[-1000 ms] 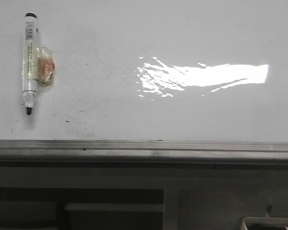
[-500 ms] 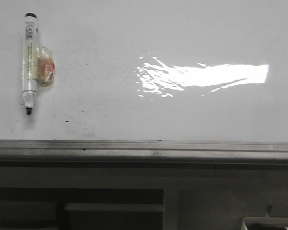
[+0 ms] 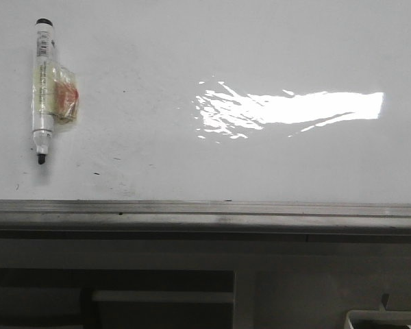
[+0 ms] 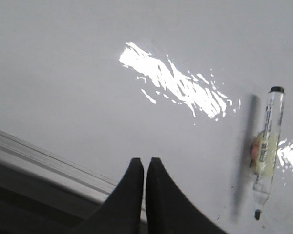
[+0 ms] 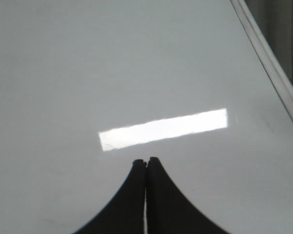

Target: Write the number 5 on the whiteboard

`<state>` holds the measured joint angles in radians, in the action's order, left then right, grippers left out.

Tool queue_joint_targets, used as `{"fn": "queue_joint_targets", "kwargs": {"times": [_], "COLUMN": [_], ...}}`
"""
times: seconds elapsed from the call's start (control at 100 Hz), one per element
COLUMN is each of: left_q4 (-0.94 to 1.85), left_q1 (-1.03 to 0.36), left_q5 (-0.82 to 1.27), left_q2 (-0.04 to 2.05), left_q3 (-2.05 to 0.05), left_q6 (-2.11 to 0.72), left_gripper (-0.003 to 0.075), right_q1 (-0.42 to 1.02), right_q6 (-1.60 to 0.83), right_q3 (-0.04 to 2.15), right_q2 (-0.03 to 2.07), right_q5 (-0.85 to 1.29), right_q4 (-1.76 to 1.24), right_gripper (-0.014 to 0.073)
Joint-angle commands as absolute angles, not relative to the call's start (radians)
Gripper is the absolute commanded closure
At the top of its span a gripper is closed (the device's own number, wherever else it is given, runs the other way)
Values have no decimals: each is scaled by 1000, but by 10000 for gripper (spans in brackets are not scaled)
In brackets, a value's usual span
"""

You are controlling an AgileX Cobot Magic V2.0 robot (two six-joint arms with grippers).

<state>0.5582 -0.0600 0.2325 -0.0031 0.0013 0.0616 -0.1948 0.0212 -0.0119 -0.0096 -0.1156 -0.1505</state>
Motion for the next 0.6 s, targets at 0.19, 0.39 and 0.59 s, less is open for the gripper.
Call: {"fn": "queue_joint_targets", "kwargs": {"times": [0.19,0.39,0.59], "left_q4": [819,809,613], "left_q1": [-57,-57,-57], "left_q5": [59,95,239], "left_q2": [-31,-29,83], "left_q3": [23,-28,-205], "left_q6": [70,51,-50], "left_gripper": [741,741,740], "right_q1": [-201,-172,-55], "right_q6": [51,51,20], "right_q3": [-21,111,255], "right_q2": [-28,-23,41], "right_q5": [-101,69,179], "right_q4": [-362,-294,-112], "right_gripper": [658,658,658]}}
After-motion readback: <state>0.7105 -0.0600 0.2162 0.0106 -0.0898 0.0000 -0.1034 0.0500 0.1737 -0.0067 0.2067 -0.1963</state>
